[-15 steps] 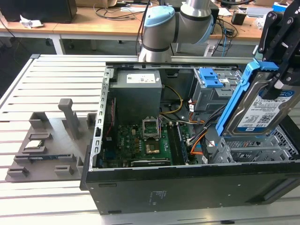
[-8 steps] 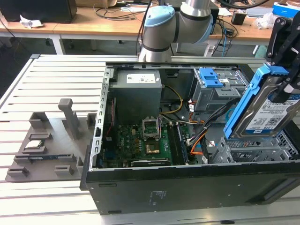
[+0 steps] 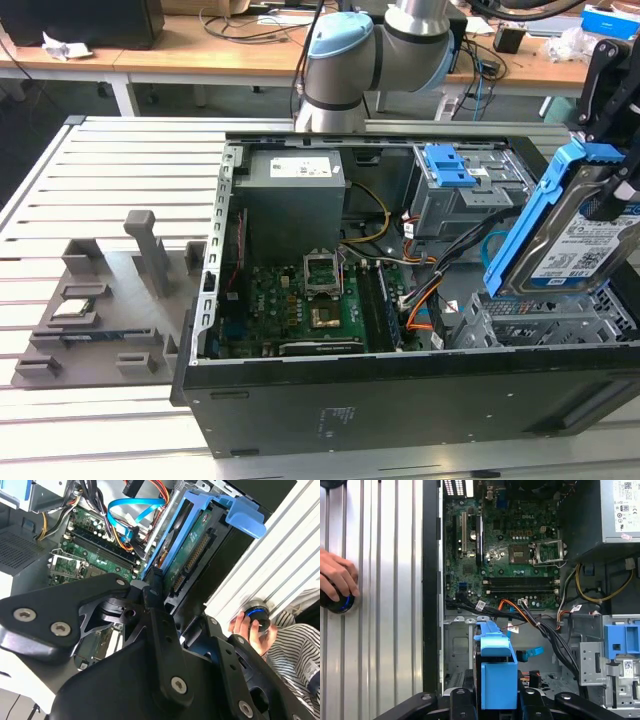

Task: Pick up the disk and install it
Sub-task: 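Pick up the disk, then insert the disk into the insertion slot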

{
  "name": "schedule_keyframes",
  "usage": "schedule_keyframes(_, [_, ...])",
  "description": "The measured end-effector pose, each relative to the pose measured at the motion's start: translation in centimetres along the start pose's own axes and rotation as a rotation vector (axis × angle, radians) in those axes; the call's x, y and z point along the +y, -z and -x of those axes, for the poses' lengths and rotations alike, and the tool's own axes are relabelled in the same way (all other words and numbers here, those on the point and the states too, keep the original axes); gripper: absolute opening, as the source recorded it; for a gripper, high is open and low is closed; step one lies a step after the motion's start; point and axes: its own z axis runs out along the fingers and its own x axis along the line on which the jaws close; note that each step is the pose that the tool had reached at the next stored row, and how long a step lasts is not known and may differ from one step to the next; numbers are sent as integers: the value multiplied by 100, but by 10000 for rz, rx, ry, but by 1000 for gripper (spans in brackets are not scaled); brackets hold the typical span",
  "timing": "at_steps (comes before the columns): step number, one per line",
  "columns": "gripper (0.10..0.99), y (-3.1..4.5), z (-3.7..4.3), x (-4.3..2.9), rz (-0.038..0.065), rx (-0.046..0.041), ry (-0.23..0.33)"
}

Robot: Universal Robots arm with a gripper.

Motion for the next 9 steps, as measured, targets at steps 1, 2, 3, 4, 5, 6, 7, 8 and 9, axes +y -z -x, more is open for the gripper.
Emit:
schedule_keyframes(1, [365, 0, 0, 0, 0, 0, 0])
schedule_keyframes(2, [365, 0, 0, 0, 0, 1, 0])
schedule_keyframes(3, [365, -1, 0, 0, 0, 0, 0])
schedule_keyframes(4, [365, -1, 0, 0, 0, 0, 0])
schedule_keyframes(5, [365, -1, 0, -1, 0, 0, 0])
schedule_keyframes(6, [365, -2, 0, -1, 0, 0, 0])
schedule_keyframes(7, [365, -2, 0, -1, 0, 0, 0])
schedule_keyframes(8, [365, -2, 0, -1, 0, 0, 0])
schedule_keyframes(9, [365, -2, 0, -1, 0, 0, 0])
